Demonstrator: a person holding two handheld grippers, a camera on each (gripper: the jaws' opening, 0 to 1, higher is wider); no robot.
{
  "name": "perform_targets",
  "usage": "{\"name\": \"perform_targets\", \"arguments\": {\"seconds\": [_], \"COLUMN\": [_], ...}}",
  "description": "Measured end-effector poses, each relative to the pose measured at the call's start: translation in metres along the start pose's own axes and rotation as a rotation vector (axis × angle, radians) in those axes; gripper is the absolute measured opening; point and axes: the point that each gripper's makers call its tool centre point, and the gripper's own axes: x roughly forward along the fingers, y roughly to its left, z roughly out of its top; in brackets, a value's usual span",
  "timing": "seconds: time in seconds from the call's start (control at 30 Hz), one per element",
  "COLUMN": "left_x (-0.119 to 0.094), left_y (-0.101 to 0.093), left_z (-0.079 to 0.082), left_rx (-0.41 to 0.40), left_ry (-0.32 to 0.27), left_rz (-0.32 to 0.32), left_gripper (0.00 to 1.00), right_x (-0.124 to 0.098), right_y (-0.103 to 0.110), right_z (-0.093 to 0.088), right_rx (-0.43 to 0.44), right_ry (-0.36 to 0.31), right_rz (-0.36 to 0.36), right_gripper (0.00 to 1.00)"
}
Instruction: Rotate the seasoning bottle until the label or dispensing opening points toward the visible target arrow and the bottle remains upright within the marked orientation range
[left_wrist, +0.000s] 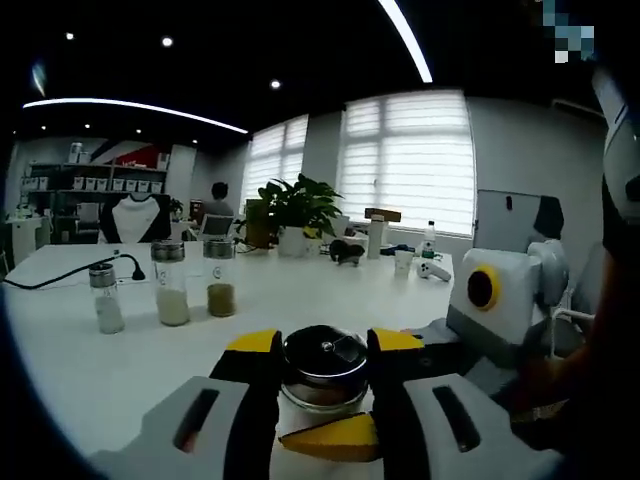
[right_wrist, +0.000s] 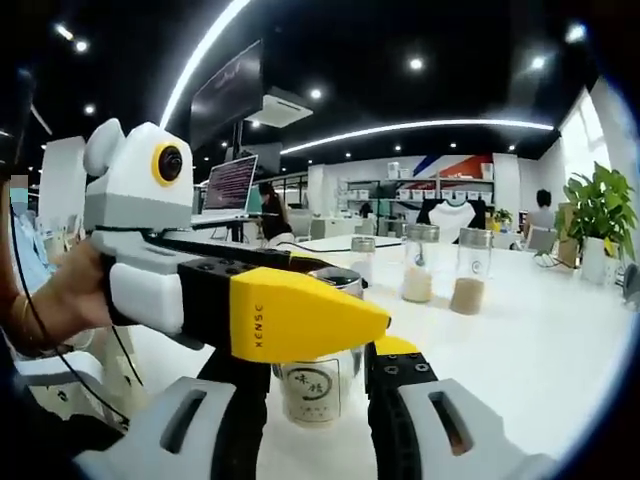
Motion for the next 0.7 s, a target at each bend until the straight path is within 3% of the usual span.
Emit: {"name": "perform_targets", "arguments": {"seconds": [0.37,0.7], "left_x": [-0.003,-0.008], "left_y": [0.01,0.029], "left_z": [-0.006,-0.01], "left_rx": [-0.015,-0.004], "left_ry": [0.01,0.012], "left_rz": [0.014,0.101], "left_gripper": [0.35,0.35], "right_x": [-0.004,-0.006], "right_y": [0.0,-0.003], "right_z": [-0.012,-0.021], "right_rx": [0.022,0.023], "right_ry": [0.042,0.076], "right_rz": [0.01,0.007], "right_gripper": [0.37,0.38]}}
